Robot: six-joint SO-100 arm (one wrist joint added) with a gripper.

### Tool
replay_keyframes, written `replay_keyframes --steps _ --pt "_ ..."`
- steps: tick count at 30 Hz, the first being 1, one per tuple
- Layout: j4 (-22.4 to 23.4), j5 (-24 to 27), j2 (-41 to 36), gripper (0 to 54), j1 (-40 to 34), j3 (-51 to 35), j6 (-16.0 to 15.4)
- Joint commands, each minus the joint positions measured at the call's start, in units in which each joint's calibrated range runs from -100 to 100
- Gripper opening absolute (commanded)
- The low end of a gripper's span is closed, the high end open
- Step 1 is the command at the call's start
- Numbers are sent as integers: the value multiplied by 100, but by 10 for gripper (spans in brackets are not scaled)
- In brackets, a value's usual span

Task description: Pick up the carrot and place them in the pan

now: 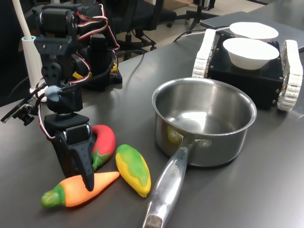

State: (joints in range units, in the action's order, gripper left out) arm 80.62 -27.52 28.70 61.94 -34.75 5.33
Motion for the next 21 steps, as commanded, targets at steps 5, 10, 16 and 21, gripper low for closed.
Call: replay_keyframes --steps 5,10,16,21 --pt "283 103 128 303 -173 -882 114" --pt "352 151 322 282 -242 -955 182" --pt "411 156 398 237 -253 -937 207" --pt "411 147 474 190 -230 -1000 249"
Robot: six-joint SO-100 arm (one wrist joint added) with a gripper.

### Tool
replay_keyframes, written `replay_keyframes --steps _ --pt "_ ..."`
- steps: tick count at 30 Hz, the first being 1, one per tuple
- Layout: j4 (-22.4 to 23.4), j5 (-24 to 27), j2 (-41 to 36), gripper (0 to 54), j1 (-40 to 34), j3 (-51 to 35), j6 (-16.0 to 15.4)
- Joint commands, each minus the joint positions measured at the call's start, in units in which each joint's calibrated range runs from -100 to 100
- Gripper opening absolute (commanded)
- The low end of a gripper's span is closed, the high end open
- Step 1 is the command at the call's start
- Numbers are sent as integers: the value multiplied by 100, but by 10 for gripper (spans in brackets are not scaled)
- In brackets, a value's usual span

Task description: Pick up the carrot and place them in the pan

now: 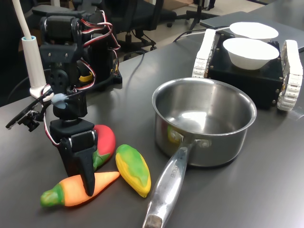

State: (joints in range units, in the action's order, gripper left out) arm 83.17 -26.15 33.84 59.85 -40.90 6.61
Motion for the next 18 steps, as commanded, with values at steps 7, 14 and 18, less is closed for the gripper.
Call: replay_keyframes --steps 7,14,18 --pt "131 -20 -14 121 -33 -367 154" --pt "20 -59 -31 59 -56 -248 179" --pt "-236 -29 -259 20 -33 115 179"
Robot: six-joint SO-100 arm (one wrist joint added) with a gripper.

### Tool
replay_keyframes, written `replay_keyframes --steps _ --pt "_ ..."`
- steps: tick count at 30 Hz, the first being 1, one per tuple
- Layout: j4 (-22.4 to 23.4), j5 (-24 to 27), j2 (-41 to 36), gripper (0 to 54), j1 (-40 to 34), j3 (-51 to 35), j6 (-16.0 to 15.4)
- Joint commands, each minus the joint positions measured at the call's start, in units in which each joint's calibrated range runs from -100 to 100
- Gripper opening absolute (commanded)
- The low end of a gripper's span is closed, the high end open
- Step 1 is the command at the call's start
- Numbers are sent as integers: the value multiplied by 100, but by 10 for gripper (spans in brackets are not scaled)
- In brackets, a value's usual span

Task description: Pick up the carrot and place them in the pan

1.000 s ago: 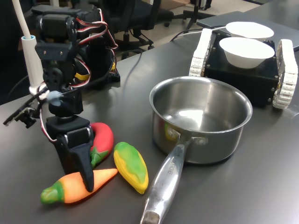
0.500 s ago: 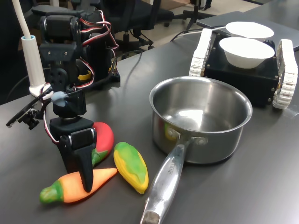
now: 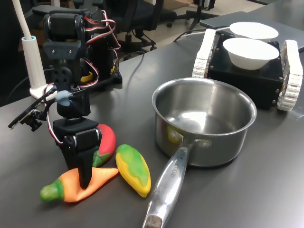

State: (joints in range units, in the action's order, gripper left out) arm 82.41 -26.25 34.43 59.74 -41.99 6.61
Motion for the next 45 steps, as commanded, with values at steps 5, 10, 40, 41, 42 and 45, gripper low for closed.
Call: replay_keyframes --steps 5,10,40,41,42,45 --pt "-270 210 -503 1 70 269 179" --pt "-518 381 -883 1 150 551 179" --pt "-842 1143 -3287 1 196 796 -73" --pt "-902 1172 -3413 1 196 896 -73" --pt "-970 1211 -3540 1 196 996 -73" --pt "-1226 1309 -3902 1 127 1332 -73"
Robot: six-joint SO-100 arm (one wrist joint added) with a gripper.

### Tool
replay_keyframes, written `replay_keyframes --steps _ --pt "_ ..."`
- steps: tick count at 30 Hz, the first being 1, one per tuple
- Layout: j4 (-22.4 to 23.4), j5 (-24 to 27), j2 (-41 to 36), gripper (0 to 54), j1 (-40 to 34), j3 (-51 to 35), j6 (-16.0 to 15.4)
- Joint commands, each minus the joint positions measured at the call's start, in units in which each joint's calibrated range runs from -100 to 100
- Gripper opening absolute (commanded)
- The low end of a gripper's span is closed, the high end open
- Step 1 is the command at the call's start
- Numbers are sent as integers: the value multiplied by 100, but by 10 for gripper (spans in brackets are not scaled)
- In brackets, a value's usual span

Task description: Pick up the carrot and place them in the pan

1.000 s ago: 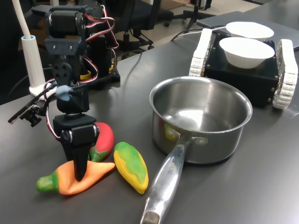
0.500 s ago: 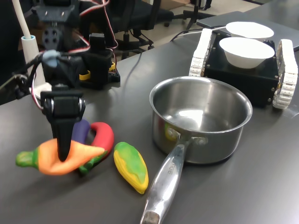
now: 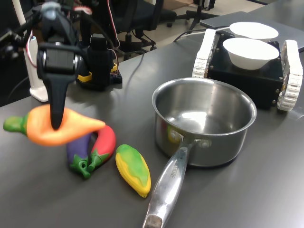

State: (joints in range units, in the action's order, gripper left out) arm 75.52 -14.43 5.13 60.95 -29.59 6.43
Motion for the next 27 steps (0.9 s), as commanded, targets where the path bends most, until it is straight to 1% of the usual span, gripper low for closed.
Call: replay_keyframes --steps 1,8,14,22,27 --pt "-631 166 -1100 1 -17 201 -55" --pt "-1262 479 -2070 1 -315 1237 -55" --pt "-1689 615 -2972 1 -785 2237 -38" --pt "-1936 767 -3824 1 -1416 3118 -13" --pt "-1979 884 -4255 0 -1794 3545 -4"
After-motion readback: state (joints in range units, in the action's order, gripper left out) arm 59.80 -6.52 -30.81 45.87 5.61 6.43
